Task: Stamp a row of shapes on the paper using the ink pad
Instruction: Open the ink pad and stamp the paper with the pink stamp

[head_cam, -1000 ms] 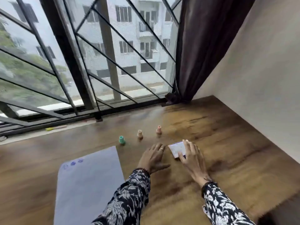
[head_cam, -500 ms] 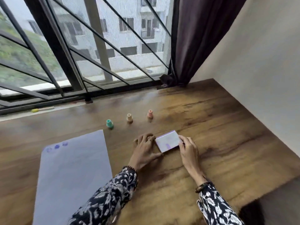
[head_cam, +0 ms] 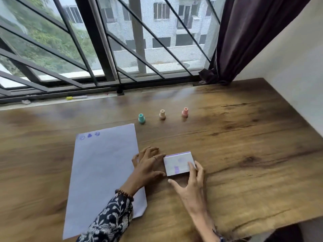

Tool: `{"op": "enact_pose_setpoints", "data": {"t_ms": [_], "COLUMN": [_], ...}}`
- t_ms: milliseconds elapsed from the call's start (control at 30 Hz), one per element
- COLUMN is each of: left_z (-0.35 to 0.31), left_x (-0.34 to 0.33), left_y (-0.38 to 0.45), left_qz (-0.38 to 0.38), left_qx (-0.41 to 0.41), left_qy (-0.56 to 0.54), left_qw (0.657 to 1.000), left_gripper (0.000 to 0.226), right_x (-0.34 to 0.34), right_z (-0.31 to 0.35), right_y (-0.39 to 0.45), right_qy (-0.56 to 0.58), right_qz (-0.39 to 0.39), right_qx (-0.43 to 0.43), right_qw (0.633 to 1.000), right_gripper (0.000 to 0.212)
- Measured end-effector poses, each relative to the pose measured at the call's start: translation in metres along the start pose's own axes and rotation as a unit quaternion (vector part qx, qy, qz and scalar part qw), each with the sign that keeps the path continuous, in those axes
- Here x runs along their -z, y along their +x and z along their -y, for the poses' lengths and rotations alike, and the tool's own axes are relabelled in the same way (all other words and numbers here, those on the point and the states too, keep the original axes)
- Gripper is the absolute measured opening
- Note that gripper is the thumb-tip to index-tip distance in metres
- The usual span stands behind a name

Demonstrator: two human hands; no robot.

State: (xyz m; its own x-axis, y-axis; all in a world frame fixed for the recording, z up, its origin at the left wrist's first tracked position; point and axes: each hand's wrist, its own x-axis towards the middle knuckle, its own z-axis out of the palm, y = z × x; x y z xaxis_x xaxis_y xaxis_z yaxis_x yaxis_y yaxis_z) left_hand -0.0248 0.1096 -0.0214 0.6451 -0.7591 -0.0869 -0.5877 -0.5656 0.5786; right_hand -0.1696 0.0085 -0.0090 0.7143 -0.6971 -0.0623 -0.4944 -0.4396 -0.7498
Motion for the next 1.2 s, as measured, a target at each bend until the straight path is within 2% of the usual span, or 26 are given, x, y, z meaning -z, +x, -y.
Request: {"op": "enact_pose_setpoints", "data": {"t_ms": [100,267,433,600,667,767,900,967,1033,1100,1200], "left_z": [0.002,0.001,0.003,0.004,0.004,0.007,0.007,0.006,0.006,0.006,0.002], "left_x": [0.0,-0.004,-0.007,-0.007,-0.008,-0.009,-0.01,-0.009,-0.009,-0.009,-0.01], "left_y": [0.003,0.006,0.007,0.006,0.005,0.003,0.0,0.0,-0.001,-0.001,-0.002], "left_qz": [-0.042,-0.121,-0.126,-0.124,-0.126,-0.125,-0.114,-0.117,-0.113,-0.115,-0.128], "left_qx": [-0.003,0.013,0.031,0.032,0.035,0.033,0.03,0.03,0.028,0.025,0.039], "left_qy": [-0.02,-0.078,-0.103,-0.103,-0.096,-0.095,-0.086,-0.088,-0.102,-0.129,-0.139], "left_qw": [0.999,0.989,0.986,0.986,0.987,0.987,0.989,0.989,0.988,0.985,0.981], "left_gripper": [0.043,0.022,0.018,0.017,0.015,0.019,0.025,0.023,0.02,0.019,0.016], "right_x": [-0.009,-0.012,-0.017,-0.017,-0.012,0.006,0.045,0.059,0.068,0.075,0.082], "right_z": [0.002,-0.004,0.0,0.006,0.007,0.009,0.004,-0.001,-0.006,-0.013,-0.028], "right_y": [0.001,0.005,0.005,0.006,0.007,0.012,0.023,0.033,0.043,0.053,0.064], "right_qy": [-0.036,-0.088,-0.115,-0.101,-0.075,0.043,0.217,0.272,0.33,0.347,0.249], "right_qz": [-0.029,-0.072,-0.063,-0.063,-0.052,0.004,0.094,0.106,0.09,0.035,-0.049], "right_qx": [0.002,0.022,0.013,-0.015,-0.025,-0.064,-0.125,-0.136,-0.155,-0.164,-0.149], "right_qw": [0.999,0.993,0.991,0.993,0.996,0.997,0.964,0.947,0.927,0.923,0.956], "right_gripper": [0.087,0.077,0.095,0.09,0.087,0.072,0.022,0.006,0.008,0.016,0.02]}}
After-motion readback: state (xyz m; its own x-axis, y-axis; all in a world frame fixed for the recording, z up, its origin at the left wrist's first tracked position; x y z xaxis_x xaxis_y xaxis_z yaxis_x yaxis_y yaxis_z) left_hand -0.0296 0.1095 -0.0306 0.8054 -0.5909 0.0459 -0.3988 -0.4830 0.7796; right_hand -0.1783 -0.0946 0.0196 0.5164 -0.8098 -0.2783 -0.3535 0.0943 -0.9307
